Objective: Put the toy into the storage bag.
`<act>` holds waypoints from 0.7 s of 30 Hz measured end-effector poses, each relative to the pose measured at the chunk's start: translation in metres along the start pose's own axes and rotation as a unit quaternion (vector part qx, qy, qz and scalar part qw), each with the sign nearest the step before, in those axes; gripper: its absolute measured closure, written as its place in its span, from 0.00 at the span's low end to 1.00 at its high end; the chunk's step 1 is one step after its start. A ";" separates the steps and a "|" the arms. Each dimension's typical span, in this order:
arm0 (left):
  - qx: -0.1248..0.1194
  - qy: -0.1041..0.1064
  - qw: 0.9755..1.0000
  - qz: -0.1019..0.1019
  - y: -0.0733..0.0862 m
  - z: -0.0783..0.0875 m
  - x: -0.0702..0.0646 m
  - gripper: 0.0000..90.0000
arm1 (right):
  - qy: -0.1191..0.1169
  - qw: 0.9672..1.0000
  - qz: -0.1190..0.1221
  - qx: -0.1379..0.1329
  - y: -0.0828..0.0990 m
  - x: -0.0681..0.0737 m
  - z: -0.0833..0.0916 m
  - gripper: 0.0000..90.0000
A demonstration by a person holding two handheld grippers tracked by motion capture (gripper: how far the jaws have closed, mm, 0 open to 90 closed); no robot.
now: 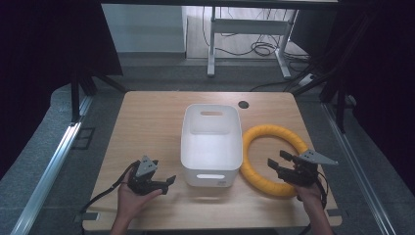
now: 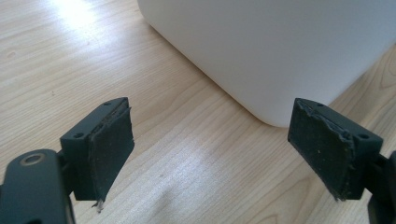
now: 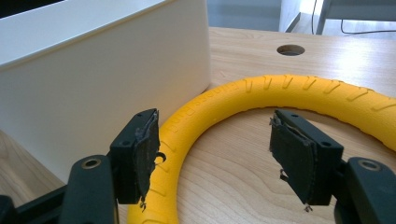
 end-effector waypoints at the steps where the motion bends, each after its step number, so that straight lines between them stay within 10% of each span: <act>1: -0.001 0.002 1.000 0.000 0.000 0.000 0.000 0.16 | 0.000 1.000 -0.001 -0.001 0.000 -0.001 0.000 0.36; 21: -0.002 0.001 1.000 0.007 0.001 0.006 -0.003 0.17 | -0.008 0.999 -0.031 -0.022 -0.003 -0.005 0.003 0.33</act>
Point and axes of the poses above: each handheld gripper's, and its own axes: z roughly backward along the jaws, y roughly out of its underside, x roughly to its left, the point moved 10 cm from there along -z, roughly forward along the jaws, and after that the axes turned 1 degree about z, right-handed, at the moved point
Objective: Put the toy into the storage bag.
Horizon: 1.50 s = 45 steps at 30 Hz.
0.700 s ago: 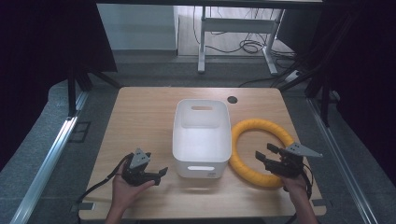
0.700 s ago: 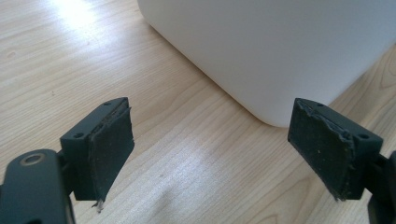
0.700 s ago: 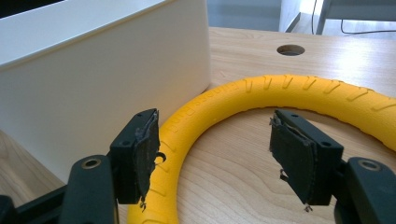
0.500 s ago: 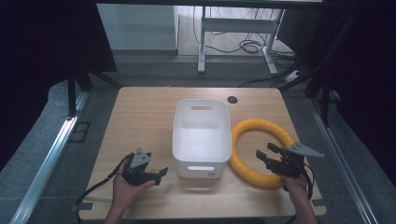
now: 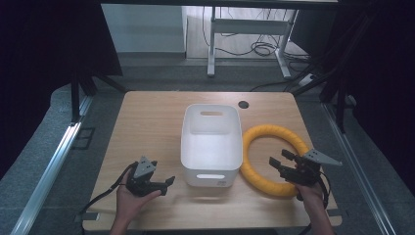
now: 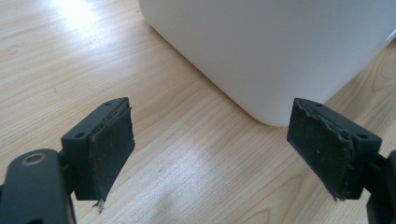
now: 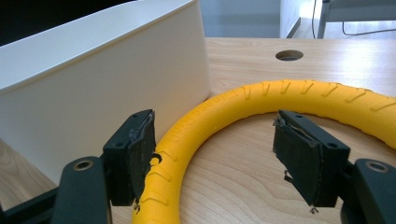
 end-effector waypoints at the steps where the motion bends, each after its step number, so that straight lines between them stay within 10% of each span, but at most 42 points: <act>1: 0.001 0.001 1.000 0.000 0.000 0.000 0.000 0.17 | -0.002 1.000 -0.002 0.001 0.000 0.000 0.000 0.33; 26: 0.018 0.005 1.000 -0.012 0.000 -0.004 -0.002 0.17 | -0.031 0.993 0.041 0.104 0.006 0.016 0.003 0.34; 45: 0.025 0.003 1.000 -0.012 0.001 -0.007 -0.001 0.17 | -0.084 0.952 0.118 0.268 0.021 0.036 -0.015 0.36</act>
Point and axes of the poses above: each handheld gripper's, and its own axes: z roughly backward along the jaws, y roughly out of its underside, x roughly to its left, the point moved 10 cm from there along -z, roughly forward along the jaws, and after that the axes turned 1 degree about z, right-handed, at the moved point
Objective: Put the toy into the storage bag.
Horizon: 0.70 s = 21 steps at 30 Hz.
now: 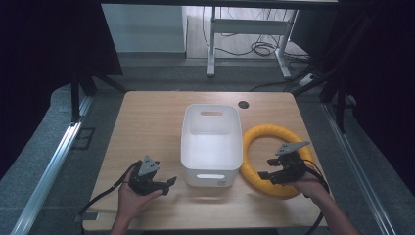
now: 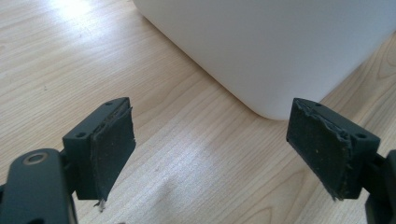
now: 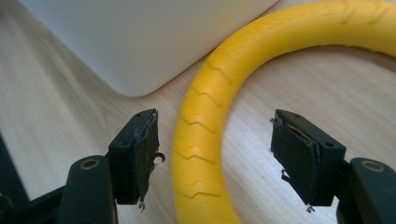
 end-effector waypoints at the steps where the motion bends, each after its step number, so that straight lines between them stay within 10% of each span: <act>1: 0.001 -0.001 1.000 -0.001 0.000 0.000 0.000 0.17 | -0.003 1.000 0.001 0.005 0.000 0.001 -0.001 0.36; 21: 0.003 -0.002 1.000 0.000 0.001 0.000 0.001 0.17 | -0.012 0.984 0.052 0.168 0.032 0.011 -0.039 0.36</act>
Point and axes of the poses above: each handheld gripper's, and its own axes: z roughly backward along the jaws, y roughly out of its underside, x roughly to its left, the point moved 10 cm from there along -z, roughly forward along the jaws, and after that the axes turned 1 degree about z, right-handed, at the moved point
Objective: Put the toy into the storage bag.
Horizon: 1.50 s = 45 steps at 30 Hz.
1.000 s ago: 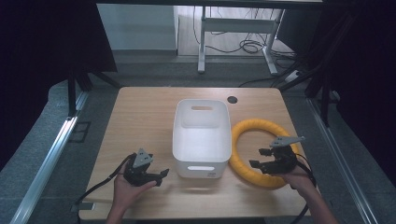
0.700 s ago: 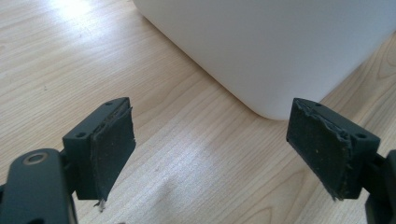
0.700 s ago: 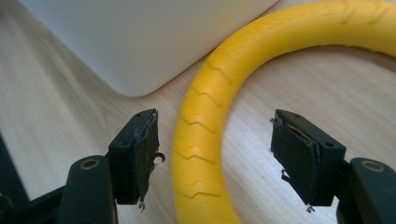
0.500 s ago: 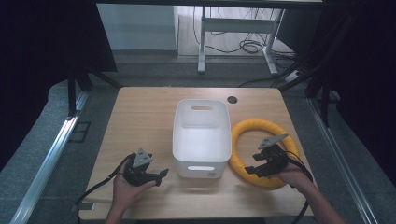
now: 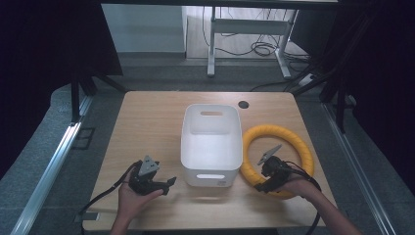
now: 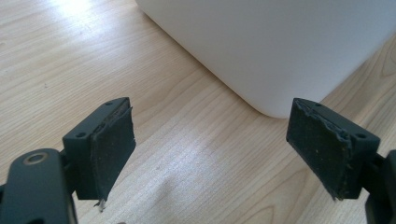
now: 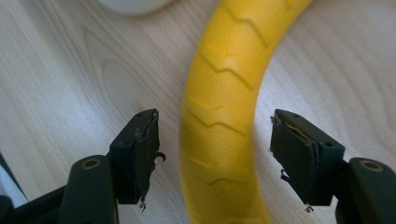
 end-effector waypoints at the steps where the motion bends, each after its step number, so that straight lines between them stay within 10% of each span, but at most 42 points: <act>1: 0.000 0.000 1.000 0.000 0.000 0.000 0.000 0.17 | 0.001 1.000 0.002 0.007 0.001 0.000 -0.002 0.36; 12: 0.001 0.000 1.000 -0.001 0.000 0.000 0.000 0.17 | 0.003 0.997 0.022 0.080 0.002 0.002 -0.013 0.41; 26: 0.000 0.000 1.000 -0.001 0.000 0.000 0.000 0.17 | 0.001 0.994 0.016 0.105 0.000 -0.002 -0.021 0.55; 45: -0.001 -0.002 1.000 -0.002 0.000 -0.001 0.000 0.17 | -0.094 0.994 -0.037 -0.031 -0.014 -0.012 0.026 0.56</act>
Point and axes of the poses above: each handheld gripper's, and its own axes: z roughly backward along the jaws, y roughly out of its underside, x roughly to its left, the point moved 10 cm from there along -z, roughly forward along the jaws, and after that the axes turned 1 degree about z, right-handed, at the moved point
